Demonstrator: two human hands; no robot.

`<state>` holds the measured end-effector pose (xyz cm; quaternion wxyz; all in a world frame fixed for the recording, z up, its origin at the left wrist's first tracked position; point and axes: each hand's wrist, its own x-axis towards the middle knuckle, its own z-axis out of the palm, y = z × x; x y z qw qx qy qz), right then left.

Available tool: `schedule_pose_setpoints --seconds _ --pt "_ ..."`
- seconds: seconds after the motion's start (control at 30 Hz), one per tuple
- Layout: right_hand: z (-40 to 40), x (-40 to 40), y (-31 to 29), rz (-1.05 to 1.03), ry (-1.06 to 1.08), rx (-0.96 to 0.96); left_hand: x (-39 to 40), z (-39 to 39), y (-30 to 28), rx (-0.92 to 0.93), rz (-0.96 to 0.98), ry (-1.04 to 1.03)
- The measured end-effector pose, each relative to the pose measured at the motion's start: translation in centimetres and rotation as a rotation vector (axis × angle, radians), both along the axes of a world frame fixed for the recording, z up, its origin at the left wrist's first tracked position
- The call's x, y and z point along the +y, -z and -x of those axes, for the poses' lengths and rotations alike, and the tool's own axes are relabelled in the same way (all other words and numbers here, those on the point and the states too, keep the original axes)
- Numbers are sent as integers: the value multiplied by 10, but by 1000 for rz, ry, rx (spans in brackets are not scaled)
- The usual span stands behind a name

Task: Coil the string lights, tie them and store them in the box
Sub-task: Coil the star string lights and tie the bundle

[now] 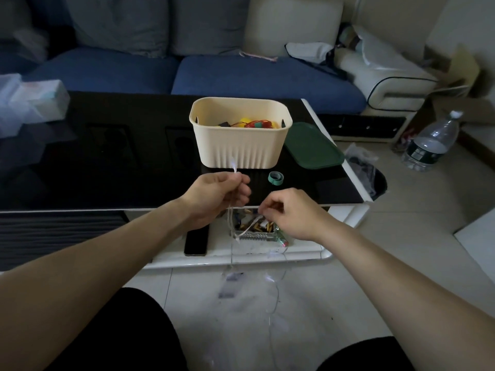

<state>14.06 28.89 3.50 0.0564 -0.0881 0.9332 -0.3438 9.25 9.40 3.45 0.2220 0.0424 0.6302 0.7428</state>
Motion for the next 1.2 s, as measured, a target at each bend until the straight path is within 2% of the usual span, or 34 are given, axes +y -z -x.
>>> schedule_pose_setpoints --seconds 0.17,0.27,0.5,0.67,0.73,0.8,0.97,1.0,1.07,1.13,1.2 --pt "-3 -5 -1 46 -46 -52 5 -1 2 -7 -7 -31" --pt "-3 -10 -3 47 -53 15 7 -2 7 4 80 -39" --pt "-3 -21 -5 92 -24 143 9 -6 13 -84 114 115" --pt "2 -20 3 104 17 151 13 -10 13 -12 243 167" --pt "2 -18 7 193 32 104 13 -9 14 4 249 158" --pt "2 -17 14 384 84 82 13 -8 13 -2 218 135" --pt "10 -17 22 782 289 192 10 -5 10 -48 162 15" --pt "13 -17 21 819 323 178 9 -4 10 -42 159 3" --pt "18 -18 25 725 402 87 8 -3 9 -28 148 -22" --pt "16 -20 28 629 432 -156 8 -3 7 -25 120 -46" --pt "13 -24 31 699 347 -455 7 -3 4 -22 88 -62"
